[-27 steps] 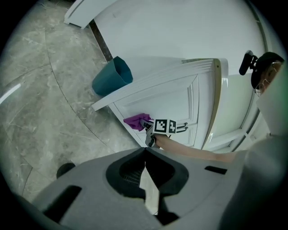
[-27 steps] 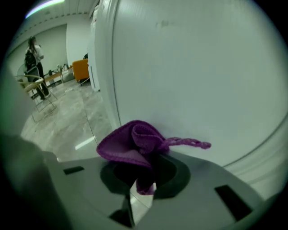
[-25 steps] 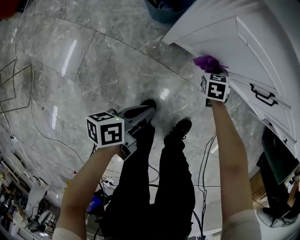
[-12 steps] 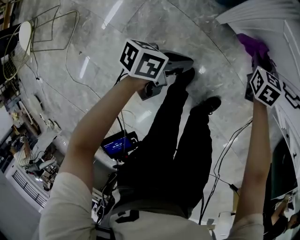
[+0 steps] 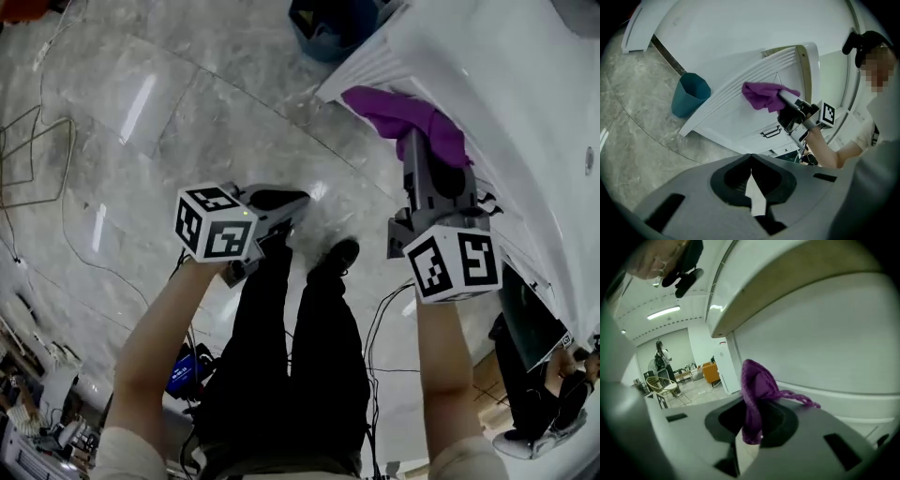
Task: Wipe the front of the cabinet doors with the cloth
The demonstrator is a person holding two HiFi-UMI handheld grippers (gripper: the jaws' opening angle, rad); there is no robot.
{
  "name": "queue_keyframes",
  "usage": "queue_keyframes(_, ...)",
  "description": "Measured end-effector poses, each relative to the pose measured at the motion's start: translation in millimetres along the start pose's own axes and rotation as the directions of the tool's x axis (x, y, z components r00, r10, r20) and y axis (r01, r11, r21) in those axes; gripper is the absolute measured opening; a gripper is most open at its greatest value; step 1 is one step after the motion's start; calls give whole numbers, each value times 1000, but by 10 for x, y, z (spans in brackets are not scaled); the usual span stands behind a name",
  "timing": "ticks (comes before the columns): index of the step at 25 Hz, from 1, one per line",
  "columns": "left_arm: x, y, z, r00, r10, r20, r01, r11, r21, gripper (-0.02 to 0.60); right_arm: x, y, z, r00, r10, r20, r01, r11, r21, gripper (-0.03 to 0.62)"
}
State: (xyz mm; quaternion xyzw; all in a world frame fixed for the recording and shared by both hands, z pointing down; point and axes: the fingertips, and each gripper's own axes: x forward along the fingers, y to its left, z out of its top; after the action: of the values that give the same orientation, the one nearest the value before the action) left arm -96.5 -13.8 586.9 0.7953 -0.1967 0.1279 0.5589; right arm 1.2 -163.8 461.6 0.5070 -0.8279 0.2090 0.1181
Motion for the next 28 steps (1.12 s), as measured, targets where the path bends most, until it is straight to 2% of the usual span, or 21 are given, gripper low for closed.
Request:
queue_keyframes(6, 214, -24, -241, 997, -25, -76, 26, 1000, 9, 20, 184, -120, -64, 998, -59, 3, 59, 997, 51, 61)
queue_keyframes(12, 94, 79, -308, 998, -35, -58, 33, 999, -36, 20, 253, -18, 19, 998, -67, 11, 65, 992, 112, 61)
queue_keyframes(15, 49, 123, -325, 998, -32, -52, 29, 999, -46, 20, 185, 15, 188, 996, -72, 52, 64, 988, 142, 61)
queue_keyframes(19, -9, 163, -355, 999, -32, -37, 30, 998, -63, 20, 167, 31, 269, 994, -68, 91, 59, 994, 97, 61)
queue_keyframes(28, 35, 260, -462, 1000, -27, -13, 26, 994, -103, 20, 584, -159, -473, 995, -98, -25, 97, 995, -14, 60)
